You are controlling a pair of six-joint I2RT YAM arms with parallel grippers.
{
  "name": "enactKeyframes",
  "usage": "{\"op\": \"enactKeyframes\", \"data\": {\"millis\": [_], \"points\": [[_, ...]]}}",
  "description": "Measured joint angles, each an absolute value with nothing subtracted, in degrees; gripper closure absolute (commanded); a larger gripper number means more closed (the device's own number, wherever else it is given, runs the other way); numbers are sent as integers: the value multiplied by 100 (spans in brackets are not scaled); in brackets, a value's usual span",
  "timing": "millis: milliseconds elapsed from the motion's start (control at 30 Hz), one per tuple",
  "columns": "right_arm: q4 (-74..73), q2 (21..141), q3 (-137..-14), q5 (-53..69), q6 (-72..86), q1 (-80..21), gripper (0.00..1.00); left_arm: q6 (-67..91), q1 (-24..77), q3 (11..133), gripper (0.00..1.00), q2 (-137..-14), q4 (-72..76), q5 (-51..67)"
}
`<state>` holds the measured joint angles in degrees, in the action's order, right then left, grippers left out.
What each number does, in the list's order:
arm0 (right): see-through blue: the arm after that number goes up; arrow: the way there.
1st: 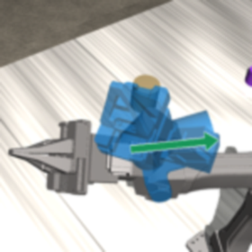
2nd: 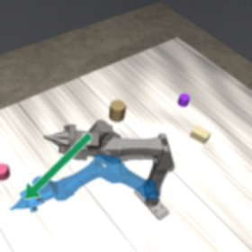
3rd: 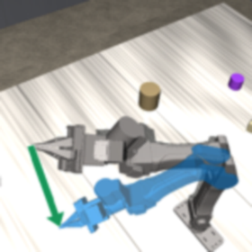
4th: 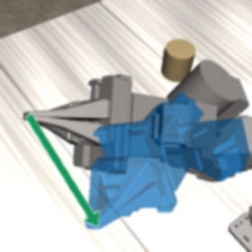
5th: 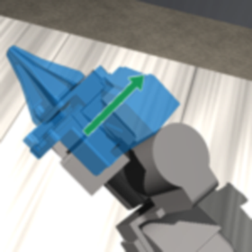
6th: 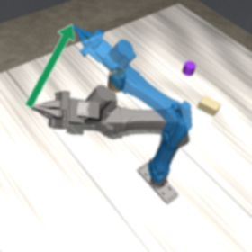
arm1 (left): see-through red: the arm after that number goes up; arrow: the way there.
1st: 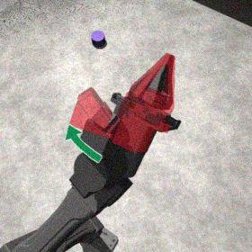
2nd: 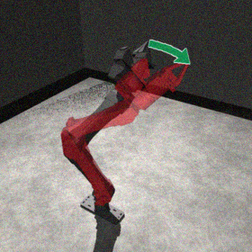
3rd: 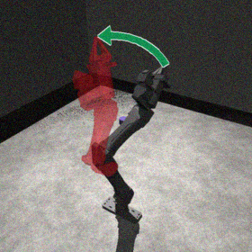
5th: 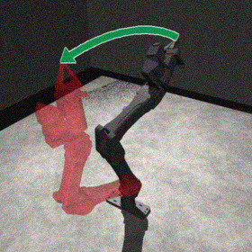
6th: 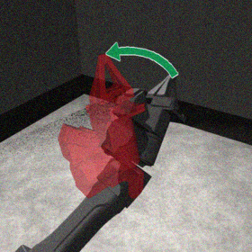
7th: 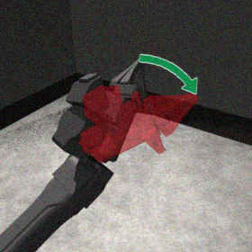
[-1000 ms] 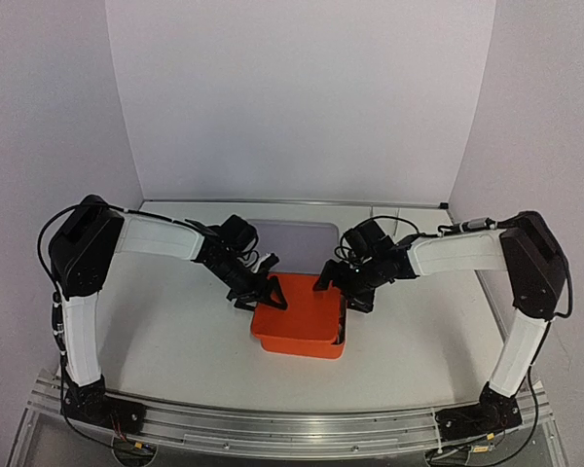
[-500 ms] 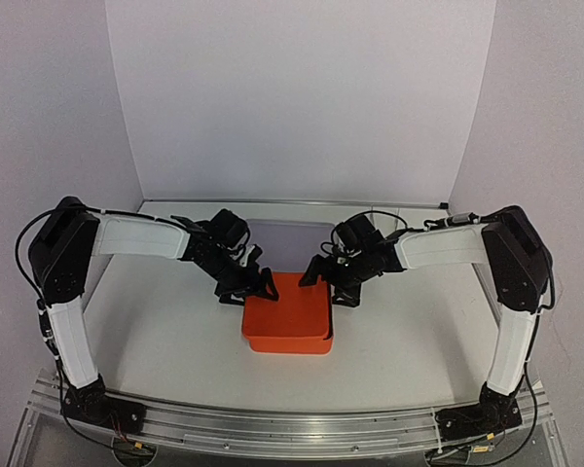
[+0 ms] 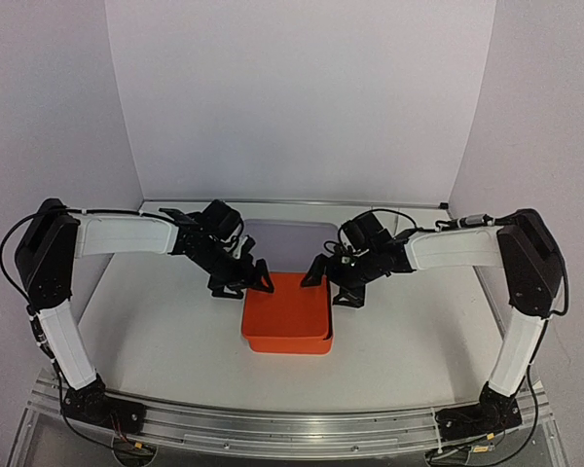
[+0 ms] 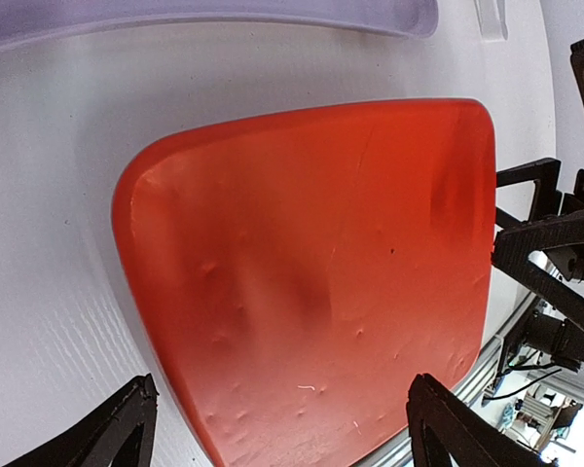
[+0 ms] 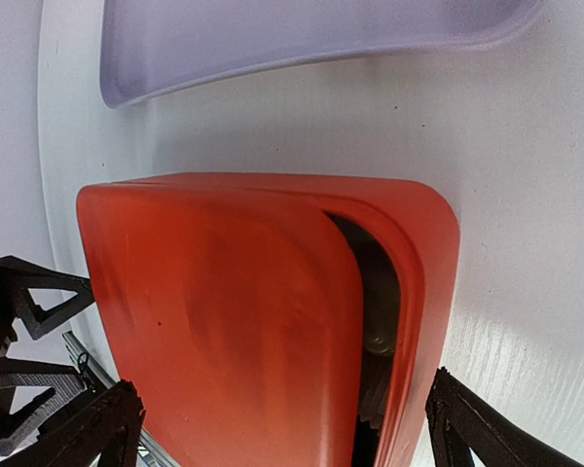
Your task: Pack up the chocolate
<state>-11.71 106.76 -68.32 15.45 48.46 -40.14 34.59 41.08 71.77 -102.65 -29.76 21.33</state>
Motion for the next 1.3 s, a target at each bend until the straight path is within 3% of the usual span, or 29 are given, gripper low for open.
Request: {"op": "enactKeyframes", "data": {"millis": [433, 1300], "points": [[-1183, 10652, -6831, 1830, 4825, -4002, 4, 3470, 4129, 7201, 14, -10365, -3014, 2417], [-1318, 10697, -6838, 1977, 4887, -3963, 19, 3479, 4302, 7626, 18, -10873, -3395, 2540]]}}
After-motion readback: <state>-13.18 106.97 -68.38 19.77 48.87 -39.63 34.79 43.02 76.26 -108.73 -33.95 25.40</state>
